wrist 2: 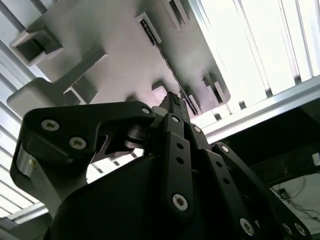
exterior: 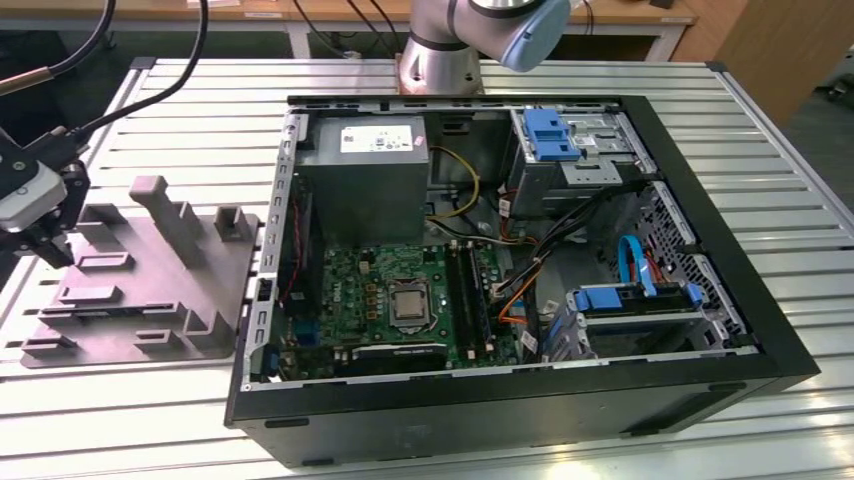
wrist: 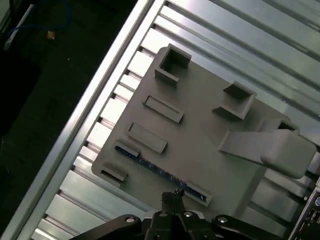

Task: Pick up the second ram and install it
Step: 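Pick up the second ram and move it above second insertion slot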

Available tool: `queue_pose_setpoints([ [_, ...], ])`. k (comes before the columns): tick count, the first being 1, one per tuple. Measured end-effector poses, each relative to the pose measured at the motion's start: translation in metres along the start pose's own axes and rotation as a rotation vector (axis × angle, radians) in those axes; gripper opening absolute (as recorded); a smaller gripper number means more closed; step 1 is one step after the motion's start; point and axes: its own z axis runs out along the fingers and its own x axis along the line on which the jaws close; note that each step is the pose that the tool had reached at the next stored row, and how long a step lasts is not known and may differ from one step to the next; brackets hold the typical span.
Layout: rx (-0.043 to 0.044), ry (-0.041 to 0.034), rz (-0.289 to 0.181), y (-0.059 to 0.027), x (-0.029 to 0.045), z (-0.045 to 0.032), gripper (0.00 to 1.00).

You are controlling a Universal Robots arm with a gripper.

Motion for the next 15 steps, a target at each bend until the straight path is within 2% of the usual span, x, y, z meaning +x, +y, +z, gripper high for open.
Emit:
queue_pose_setpoints([
  [15,-0.0027,0.0118,-0.273,-0.0002,0.0000,0.0043,0.10],
])
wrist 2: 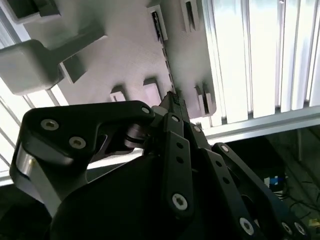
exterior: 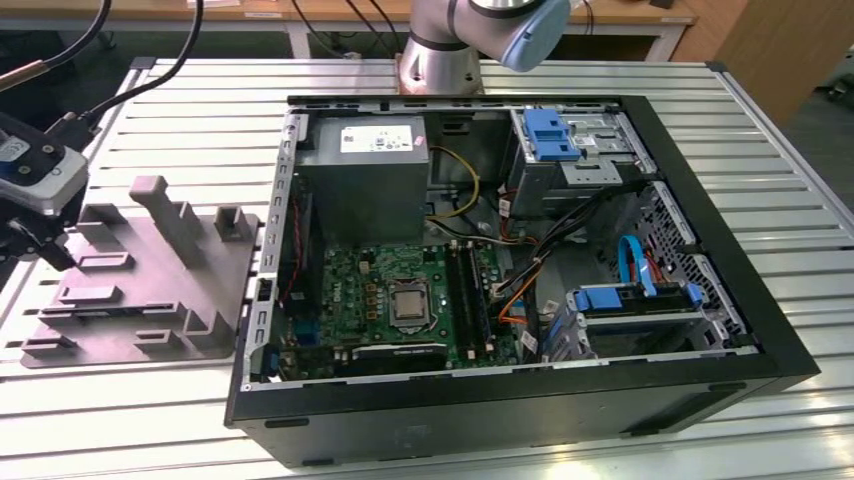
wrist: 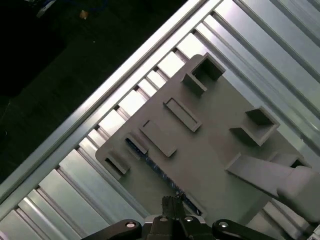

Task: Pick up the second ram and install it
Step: 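Pick up the second ram and move it above second insertion slot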

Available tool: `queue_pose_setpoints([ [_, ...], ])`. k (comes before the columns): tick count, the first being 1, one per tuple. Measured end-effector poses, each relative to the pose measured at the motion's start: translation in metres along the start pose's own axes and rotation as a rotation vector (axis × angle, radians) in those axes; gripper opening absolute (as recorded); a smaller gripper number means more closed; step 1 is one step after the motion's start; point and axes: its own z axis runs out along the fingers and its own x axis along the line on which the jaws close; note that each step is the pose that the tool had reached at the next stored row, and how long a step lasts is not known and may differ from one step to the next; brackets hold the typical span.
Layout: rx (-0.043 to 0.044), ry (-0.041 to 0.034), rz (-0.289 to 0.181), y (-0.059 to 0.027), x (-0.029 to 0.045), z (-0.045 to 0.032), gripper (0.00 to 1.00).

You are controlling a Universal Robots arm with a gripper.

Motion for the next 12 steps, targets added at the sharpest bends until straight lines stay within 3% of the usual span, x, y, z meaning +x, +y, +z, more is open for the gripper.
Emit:
queue_pose_setpoints([
  [12,-0.0022,0.0094,-0.218,-0.0002,0.0000,0.0039,0.10],
])
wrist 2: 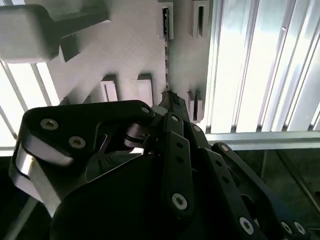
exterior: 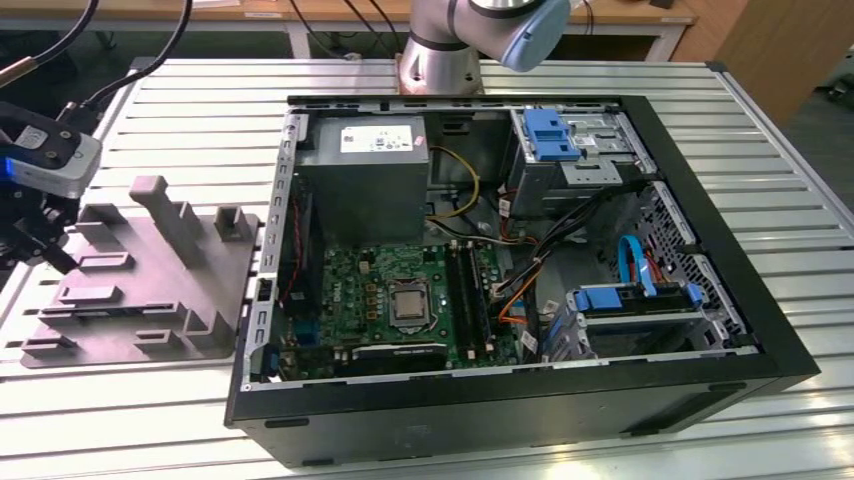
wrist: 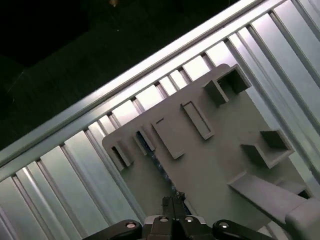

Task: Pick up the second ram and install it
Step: 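Pick up the second ram and move it above second insertion slot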

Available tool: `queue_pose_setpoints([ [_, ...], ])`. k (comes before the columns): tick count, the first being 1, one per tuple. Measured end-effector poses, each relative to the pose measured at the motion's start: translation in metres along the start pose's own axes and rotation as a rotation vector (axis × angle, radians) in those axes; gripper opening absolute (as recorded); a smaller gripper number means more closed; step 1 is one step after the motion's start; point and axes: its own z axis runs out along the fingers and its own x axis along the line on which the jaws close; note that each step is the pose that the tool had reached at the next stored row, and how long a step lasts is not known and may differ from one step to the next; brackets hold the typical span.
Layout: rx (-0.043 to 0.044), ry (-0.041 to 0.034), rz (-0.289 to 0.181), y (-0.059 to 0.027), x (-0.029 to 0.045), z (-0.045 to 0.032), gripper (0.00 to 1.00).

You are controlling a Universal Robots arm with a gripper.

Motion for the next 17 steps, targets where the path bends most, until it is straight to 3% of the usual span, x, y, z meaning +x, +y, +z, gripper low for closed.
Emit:
queue_pose_setpoints([
  [17,-0.0031,0.0133,-0.308,-0.0004,0.0001,0.0082,0.10],
])
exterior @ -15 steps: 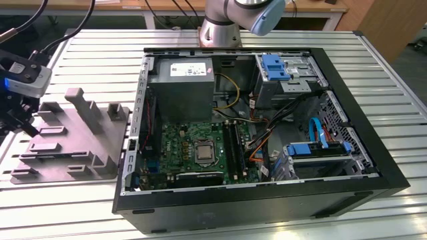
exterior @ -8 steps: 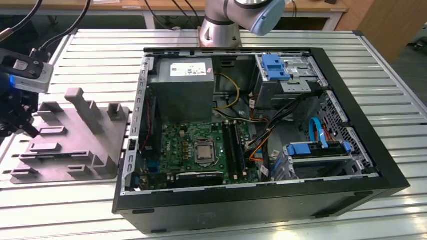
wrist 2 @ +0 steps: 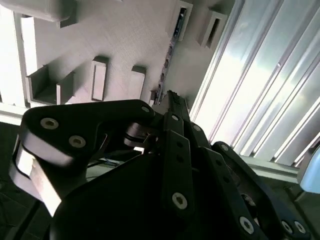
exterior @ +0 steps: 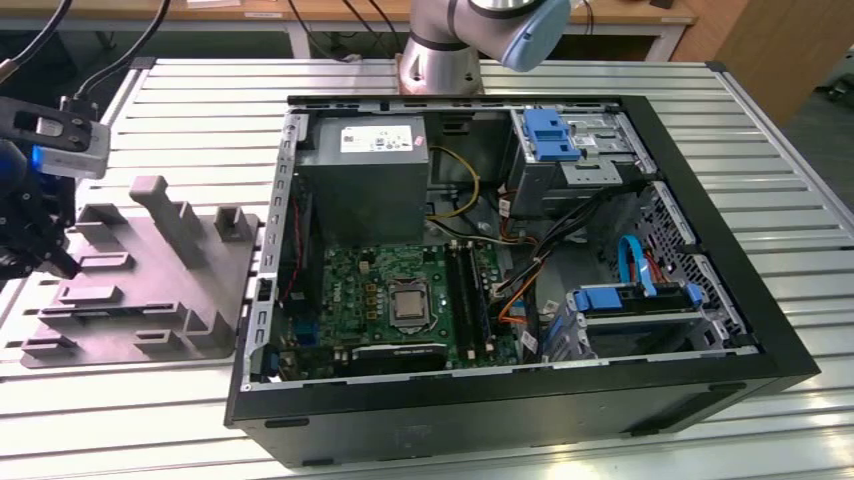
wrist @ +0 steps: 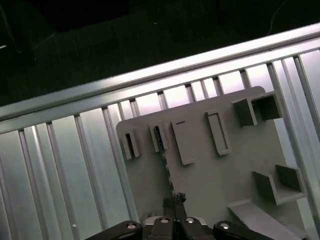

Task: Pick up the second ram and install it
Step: 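Pick up the second ram and move it above second insertion slot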

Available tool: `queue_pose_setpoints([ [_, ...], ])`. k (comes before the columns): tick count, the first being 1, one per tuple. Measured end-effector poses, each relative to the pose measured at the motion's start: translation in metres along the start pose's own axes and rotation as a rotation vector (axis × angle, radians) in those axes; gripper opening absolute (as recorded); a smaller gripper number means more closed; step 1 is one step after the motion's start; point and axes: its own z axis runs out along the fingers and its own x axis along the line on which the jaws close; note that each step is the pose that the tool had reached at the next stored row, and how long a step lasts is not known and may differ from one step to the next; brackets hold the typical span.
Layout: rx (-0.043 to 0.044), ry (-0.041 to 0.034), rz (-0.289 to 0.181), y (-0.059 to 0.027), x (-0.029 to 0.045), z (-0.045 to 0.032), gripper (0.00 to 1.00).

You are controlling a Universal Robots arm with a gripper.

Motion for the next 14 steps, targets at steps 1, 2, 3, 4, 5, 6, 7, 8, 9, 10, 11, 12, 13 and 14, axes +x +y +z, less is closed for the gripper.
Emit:
queue_pose_setpoints([
  [1,-0.0002,0.0008,-0.018,0.0000,0.0000,0.0009,0.10],
  [2,-0.0004,0.0016,-0.036,-0.0001,0.0000,0.0017,0.10],
  [3,-0.0005,0.0024,-0.056,-0.0001,0.0000,0.0027,0.10],
  [4,-0.0007,0.0032,-0.074,-0.0001,0.0000,0.0036,0.10],
  [5,-0.0009,0.0039,-0.091,-0.0002,0.0000,0.0046,0.10],
  [6,-0.0010,0.0047,-0.109,-0.0002,0.0001,0.0055,0.10],
  [7,-0.0013,0.0055,-0.127,-0.0003,0.0001,0.0064,0.10],
  [8,-0.0014,0.0063,-0.145,-0.0003,0.0001,0.0073,0.10],
  [9,-0.0016,0.0071,-0.163,-0.0003,0.0001,0.0082,0.10],
  [10,-0.0018,0.0078,-0.182,-0.0004,0.0001,0.0092,0.10],
  [11,-0.0021,0.0089,-0.196,-0.0004,0.0001,0.0093,0.10],
  [12,-0.0021,0.0090,-0.198,-0.0004,0.0001,0.0093,0.10],
  [13,-0.0021,0.0090,-0.198,-0.0004,0.0001,0.0093,0.10],
  [14,-0.0020,0.0090,-0.198,-0.0004,0.0001,0.0093,0.10],
])
